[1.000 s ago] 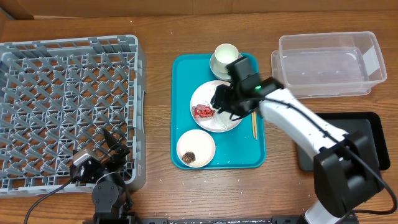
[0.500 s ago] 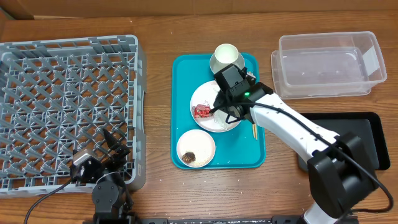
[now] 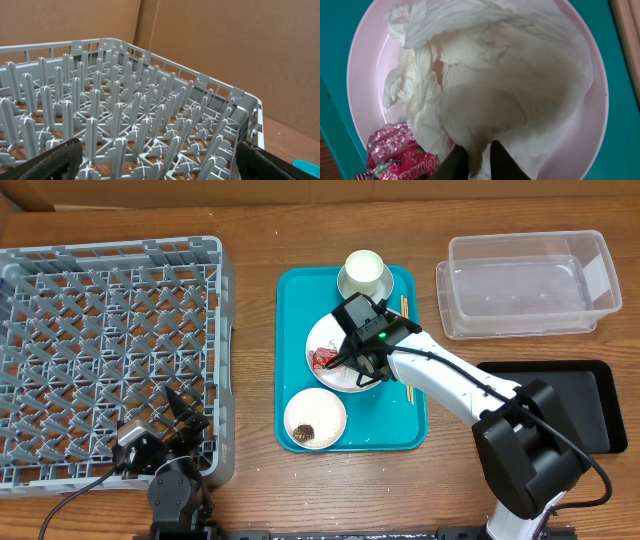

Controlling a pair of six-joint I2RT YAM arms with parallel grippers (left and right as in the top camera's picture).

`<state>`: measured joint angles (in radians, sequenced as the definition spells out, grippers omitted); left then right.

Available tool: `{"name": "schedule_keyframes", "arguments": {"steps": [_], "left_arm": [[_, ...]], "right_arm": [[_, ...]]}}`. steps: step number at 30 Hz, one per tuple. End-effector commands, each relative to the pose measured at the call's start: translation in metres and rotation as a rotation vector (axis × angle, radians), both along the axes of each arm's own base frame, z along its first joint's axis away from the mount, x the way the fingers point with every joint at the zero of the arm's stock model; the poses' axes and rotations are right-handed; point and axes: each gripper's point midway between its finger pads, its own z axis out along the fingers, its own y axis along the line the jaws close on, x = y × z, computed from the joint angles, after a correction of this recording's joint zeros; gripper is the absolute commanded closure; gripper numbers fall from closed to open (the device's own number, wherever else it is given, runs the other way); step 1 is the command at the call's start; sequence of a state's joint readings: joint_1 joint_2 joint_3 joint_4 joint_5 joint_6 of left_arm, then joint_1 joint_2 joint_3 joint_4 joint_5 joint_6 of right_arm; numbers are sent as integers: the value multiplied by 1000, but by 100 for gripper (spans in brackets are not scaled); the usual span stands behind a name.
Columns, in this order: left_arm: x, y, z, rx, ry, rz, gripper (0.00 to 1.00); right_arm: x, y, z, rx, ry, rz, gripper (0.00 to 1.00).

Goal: Sort waste into correct bins and load items into the dishwasher
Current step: 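Lift the tissue and carry it to the clear plastic bin, then release the tissue into the bin and return over the plate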

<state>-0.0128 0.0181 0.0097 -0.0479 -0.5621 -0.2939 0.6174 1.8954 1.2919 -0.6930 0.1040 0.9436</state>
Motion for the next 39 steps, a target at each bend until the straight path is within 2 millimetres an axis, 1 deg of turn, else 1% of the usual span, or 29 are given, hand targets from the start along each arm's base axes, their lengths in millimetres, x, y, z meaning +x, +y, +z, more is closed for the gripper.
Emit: {"name": "schedule_keyframes", "arguments": {"steps": [1, 2, 3, 6, 8, 10, 12, 15, 18, 19, 20, 22, 24, 26, 29, 30, 32, 34, 37, 38, 39], "left_arm": [[-1, 2, -2, -13, -4, 15, 0], [-1, 2, -2, -13, -4, 15, 0], [-1, 2, -2, -13, -4, 15, 0], [-1, 2, -2, -13, -4, 14, 0], [-1, 2, -2, -13, -4, 15, 0], [-1, 2, -2, -13, -4, 15, 0], [-1, 2, -2, -13, -4, 14, 0], [-1, 2, -2, -13, -4, 15, 0], [-1, 2, -2, -13, -4, 15, 0], [-1, 2, -2, -13, -4, 15, 0], [-1, 2, -2, -13, -4, 15, 0], [-1, 2, -2, -13, -4, 15, 0], [-1, 2, -2, -13, -4, 15, 0], [-1, 2, -2, -13, -4, 15, 0], [-1, 2, -2, -13, -4, 14, 0], [-1, 2, -2, -13, -4, 14, 0], [-1, 2, -2, -13, -4, 15, 0], [-1, 2, -2, -13, -4, 15, 0], [-1, 2, -2, -13, -4, 15, 0], [-1, 2, -2, -13, -4, 15, 0], [-1, 2, -2, -13, -4, 15, 0]], "right_arm": [[4, 2, 3, 1, -11, -4, 90], [3, 2, 2, 0, -9, -4, 95], [3, 2, 3, 1, -9, -4, 96], [5, 7, 8, 21, -13, 7, 96], [10, 12, 22, 43, -24, 30, 96], [16, 11, 43, 44, -47, 33, 96], [25, 6, 71, 35, -82, 28, 96], [38, -8, 119, 8, -140, 39, 96], [47, -25, 157, -15, -176, 47, 96], [49, -32, 169, -19, -184, 44, 96], [54, -47, 187, -30, -195, 19, 96], [60, -70, 201, -68, -215, -36, 96], [66, -94, 211, -107, -232, -93, 96], [72, -117, 215, -128, -241, -148, 96], [84, -153, 217, -132, -254, -243, 96], [87, -168, 218, -130, -255, -286, 96], [92, -197, 217, -119, -253, -391, 96], [95, -221, 215, -109, -258, -475, 96], [103, -247, 208, -110, -269, -534, 96], [106, -251, 205, -106, -267, -536, 92], [109, -253, 200, -100, -263, -522, 86]]}}
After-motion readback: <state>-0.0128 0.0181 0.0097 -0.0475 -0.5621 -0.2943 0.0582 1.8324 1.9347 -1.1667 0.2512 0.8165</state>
